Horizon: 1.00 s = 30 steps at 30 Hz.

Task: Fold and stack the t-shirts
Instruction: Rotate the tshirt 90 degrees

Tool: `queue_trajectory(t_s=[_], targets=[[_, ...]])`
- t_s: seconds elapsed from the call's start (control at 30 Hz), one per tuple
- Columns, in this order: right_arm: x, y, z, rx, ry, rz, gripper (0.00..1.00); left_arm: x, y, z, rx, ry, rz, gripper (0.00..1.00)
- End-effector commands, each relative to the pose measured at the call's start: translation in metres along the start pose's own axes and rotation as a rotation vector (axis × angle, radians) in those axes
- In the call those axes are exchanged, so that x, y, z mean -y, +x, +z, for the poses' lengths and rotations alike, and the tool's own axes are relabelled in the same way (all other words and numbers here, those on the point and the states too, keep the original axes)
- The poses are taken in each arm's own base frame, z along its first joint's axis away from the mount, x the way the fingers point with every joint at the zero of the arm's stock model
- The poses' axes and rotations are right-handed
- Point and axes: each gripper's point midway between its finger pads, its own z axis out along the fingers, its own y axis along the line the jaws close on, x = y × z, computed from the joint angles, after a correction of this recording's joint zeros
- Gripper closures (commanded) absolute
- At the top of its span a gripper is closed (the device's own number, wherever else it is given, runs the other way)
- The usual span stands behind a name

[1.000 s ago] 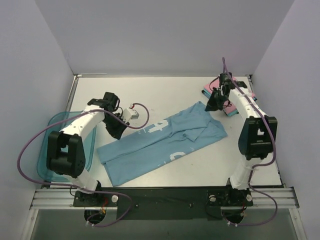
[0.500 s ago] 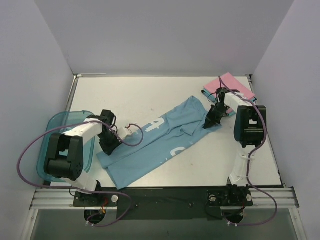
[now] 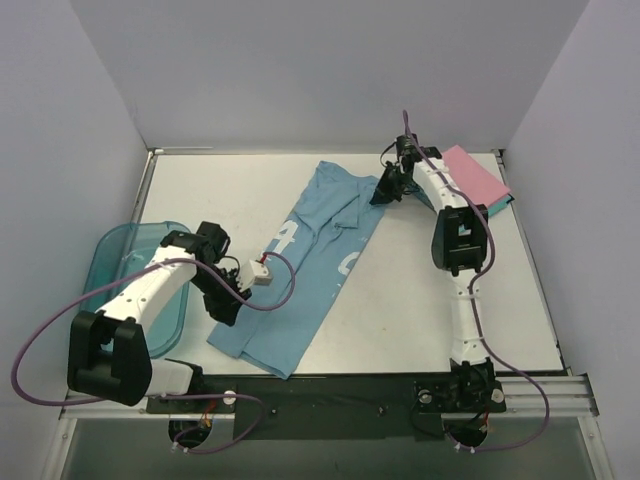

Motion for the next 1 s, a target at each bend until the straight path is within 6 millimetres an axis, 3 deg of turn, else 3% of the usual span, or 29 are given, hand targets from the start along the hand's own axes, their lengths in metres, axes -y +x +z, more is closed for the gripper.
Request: queue_trajectory(t_s=[0.0, 0.03, 0.07, 0.13, 0.2, 0.3, 0.43, 0.53, 0.57, 0.63, 0.77, 0.97], targets=[[-0.012, -0.027, -0.089, 0.188, 0.012, -0.089, 1.0, -0.002, -0.029, -0.027, 0.115, -0.024, -0.004, 0.69], [0.012, -0.018, -0.083, 0.181, 0.091, -0.068, 1.0, -0.015, -0.032, -0.024, 0.126, -0.061, -0.023, 0.69], [0.013, -0.02, -0.099, 0.216, 0.099, -0.043, 1.0, -0.026, -0.029, -0.022, 0.112, -0.102, -0.038, 0.69], [0.037, -0.007, -0.092, 0.207, 0.152, 0.037, 1.0, -0.062, -0.035, -0.018, 0.131, -0.232, -0.08, 0.7], [0.05, 0.011, -0.074, 0.136, 0.141, 0.102, 1.0, -0.082, -0.028, -0.011, 0.111, -0.297, -0.136, 0.71], [0.046, 0.031, -0.036, -0.007, 0.034, 0.195, 1.0, -0.094, -0.015, 0.003, 0.057, -0.328, -0.152, 0.71], [0.018, 0.019, -0.007, -0.009, -0.081, 0.268, 1.0, -0.078, 0.002, 0.02, 0.025, -0.267, -0.138, 0.71], [0.011, 0.006, 0.007, -0.008, -0.085, 0.338, 1.0, -0.055, 0.011, 0.036, 0.023, -0.172, -0.144, 0.71], [0.012, -0.001, 0.02, -0.017, -0.089, 0.357, 1.0, -0.049, 0.01, 0.04, 0.029, -0.146, -0.142, 0.71], [0.005, -0.01, 0.034, -0.054, -0.128, 0.412, 1.0, -0.033, 0.0, 0.048, 0.066, -0.073, -0.135, 0.71], [-0.023, -0.044, 0.051, 0.017, -0.234, 0.436, 1.0, -0.021, -0.042, 0.06, 0.092, -0.06, 0.0, 0.71], [-0.055, -0.097, 0.042, 0.204, -0.383, 0.425, 1.0, 0.021, -0.084, 0.091, 0.027, 0.03, 0.173, 0.7]])
